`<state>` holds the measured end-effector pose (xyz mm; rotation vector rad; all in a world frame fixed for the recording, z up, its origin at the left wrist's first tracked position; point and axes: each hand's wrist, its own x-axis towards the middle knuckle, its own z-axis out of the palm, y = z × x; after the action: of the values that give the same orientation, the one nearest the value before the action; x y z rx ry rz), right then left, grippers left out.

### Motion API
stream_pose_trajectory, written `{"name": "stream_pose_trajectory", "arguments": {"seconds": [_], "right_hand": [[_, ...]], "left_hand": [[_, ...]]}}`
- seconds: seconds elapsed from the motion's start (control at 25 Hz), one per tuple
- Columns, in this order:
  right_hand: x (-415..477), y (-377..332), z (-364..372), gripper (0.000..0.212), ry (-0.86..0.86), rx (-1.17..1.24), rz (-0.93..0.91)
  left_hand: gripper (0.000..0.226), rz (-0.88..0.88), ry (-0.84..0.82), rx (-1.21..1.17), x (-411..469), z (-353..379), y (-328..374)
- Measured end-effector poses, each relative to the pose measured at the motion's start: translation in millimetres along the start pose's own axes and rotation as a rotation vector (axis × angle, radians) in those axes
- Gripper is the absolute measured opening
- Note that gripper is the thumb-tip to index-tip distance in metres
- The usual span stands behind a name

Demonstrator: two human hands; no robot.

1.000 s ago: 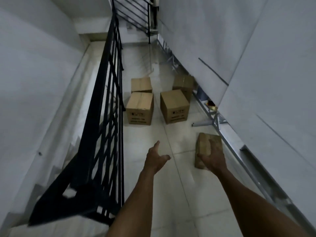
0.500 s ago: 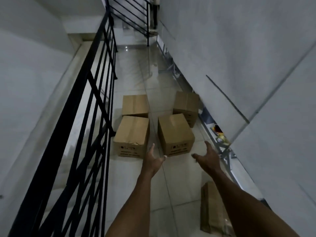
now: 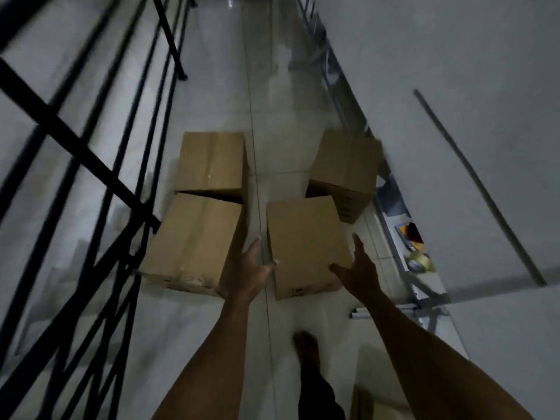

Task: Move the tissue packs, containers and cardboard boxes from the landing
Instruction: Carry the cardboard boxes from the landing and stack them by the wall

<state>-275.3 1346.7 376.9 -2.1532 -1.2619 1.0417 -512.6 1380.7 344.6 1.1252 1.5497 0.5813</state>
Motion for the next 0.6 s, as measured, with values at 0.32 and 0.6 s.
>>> {"name": "stream_pose_trajectory", "arguments": {"seconds": [0.32, 0.6], "right_hand": [[239.5, 122.2, 65.7, 0.105, -0.128, -0.078, 0.078], [340.8, 191.6, 118.8, 0.107, -0.174, -0.104, 0.073]], "left_hand": [[0.083, -0.133, 0.039, 0.059, 205.4, 103.2, -117.4], [0.102, -0.178, 0.049, 0.096, 291.3, 136.3, -167.5]]}}
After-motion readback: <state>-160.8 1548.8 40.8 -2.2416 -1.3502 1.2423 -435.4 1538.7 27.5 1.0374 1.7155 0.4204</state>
